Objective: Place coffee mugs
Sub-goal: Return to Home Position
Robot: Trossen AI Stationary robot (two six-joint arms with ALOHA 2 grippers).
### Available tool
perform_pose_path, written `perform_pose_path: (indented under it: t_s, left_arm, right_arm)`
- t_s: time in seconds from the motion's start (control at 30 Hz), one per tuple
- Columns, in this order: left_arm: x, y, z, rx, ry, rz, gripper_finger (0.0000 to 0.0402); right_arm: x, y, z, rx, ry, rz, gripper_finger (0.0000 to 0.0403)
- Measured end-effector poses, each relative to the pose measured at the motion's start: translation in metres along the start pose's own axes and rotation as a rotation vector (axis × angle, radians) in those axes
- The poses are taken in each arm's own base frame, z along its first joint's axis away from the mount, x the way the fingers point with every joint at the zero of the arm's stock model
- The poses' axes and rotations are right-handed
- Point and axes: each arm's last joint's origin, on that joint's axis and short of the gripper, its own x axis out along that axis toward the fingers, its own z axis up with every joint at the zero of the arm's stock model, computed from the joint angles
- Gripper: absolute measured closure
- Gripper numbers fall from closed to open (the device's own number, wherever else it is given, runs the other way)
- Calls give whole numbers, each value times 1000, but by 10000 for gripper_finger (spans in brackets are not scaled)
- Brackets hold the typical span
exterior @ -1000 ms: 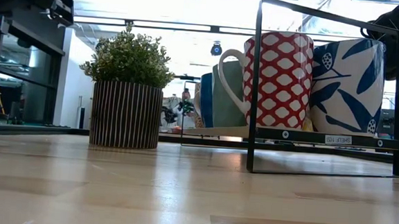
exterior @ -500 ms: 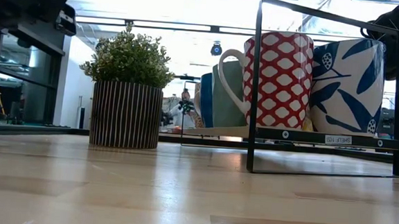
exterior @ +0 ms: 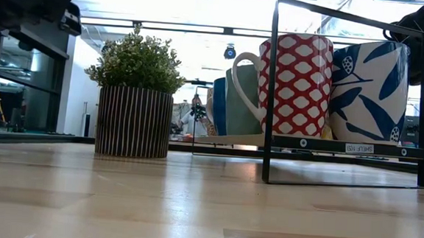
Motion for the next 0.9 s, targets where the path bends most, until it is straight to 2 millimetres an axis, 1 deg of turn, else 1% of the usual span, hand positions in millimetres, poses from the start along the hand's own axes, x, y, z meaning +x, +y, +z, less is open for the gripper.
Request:
perform_pose_path:
  t_s: [0.17,0.3,0.4,0.63,0.9]
  left_arm:
    - [0,0,0,84,1,11,330]
    - [0,1,0,95,5,39,330]
    - [0,2,-1,57,12,80,330]
    - [0,2,-1,-90,13,67,330]
    - [0,2,-1,-102,13,67,330]
  right_arm:
    - [0,0,0,0,0,0,402]
    - [0,0,0,0,0,0,402]
    - [0,0,0,0,0,0,402]
    - [0,0,0,0,0,0,402]
    - [0,0,0,0,0,0,402]
